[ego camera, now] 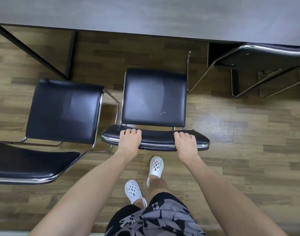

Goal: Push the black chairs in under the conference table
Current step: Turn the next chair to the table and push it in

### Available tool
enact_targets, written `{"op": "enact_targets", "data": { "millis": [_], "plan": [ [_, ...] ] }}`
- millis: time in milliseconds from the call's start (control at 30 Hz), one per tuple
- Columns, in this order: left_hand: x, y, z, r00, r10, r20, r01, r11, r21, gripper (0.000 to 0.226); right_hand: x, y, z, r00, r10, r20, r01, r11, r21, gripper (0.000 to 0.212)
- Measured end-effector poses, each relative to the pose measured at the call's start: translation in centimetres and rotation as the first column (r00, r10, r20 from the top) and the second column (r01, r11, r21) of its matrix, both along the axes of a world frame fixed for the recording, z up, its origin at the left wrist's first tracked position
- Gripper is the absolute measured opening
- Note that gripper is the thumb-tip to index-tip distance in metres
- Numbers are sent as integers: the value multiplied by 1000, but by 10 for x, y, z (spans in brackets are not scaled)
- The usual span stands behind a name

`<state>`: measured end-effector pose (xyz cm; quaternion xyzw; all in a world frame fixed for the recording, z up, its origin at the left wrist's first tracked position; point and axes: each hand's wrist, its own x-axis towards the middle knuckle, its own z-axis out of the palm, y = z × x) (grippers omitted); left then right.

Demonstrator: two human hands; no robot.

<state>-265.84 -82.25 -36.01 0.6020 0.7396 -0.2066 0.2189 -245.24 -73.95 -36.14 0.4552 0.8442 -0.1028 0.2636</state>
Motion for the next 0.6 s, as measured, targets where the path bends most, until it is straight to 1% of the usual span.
{"op": "enact_targets", "data": {
  "millis": [300,600],
  "plan": [
    [-14,50,-2,1000,11,-17,-11,1000,-5,54,-13,51,2,1000,18,-12,-18,1000,9,50],
    [-29,95,-2,1000,11,-26,-10,1000,26,62,-28,96,5,1000,20,-23,-20,1000,7,53]
  ]
}}
